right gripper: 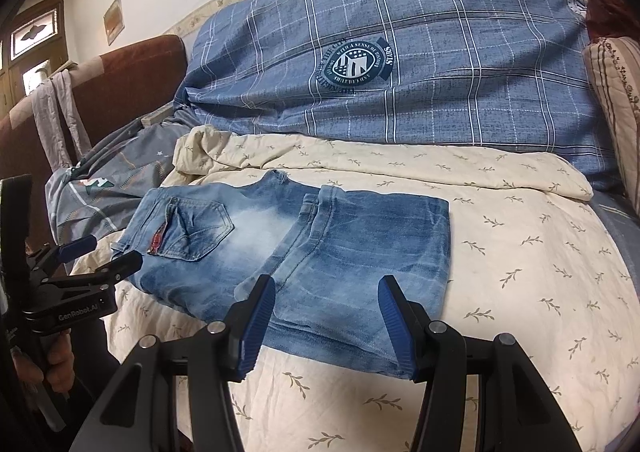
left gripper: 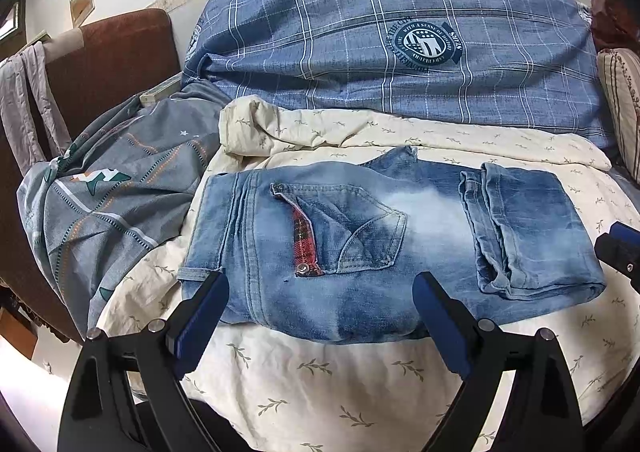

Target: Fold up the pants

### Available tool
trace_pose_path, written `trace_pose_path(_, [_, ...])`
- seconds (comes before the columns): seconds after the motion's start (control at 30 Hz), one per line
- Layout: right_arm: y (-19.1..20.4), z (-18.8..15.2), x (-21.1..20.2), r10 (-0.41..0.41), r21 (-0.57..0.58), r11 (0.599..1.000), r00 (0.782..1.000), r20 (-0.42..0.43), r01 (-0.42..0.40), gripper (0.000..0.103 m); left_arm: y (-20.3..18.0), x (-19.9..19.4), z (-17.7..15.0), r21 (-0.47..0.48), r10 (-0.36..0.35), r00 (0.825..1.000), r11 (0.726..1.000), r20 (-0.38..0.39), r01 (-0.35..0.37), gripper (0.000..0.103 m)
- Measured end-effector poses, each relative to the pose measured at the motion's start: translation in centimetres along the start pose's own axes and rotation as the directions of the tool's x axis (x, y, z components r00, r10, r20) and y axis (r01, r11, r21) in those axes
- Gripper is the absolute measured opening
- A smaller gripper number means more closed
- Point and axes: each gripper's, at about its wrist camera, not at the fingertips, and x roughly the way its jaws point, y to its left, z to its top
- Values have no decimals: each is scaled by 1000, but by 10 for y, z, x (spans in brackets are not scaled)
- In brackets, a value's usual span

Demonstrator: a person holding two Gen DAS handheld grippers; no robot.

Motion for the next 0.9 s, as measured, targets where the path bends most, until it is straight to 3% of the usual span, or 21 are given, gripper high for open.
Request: trace_pose_path(0.9, [3,-1,3,11,-10,1000,1000,-5,-11,57,1,6,-3,-7,1,1000,1000,-22,-1,93])
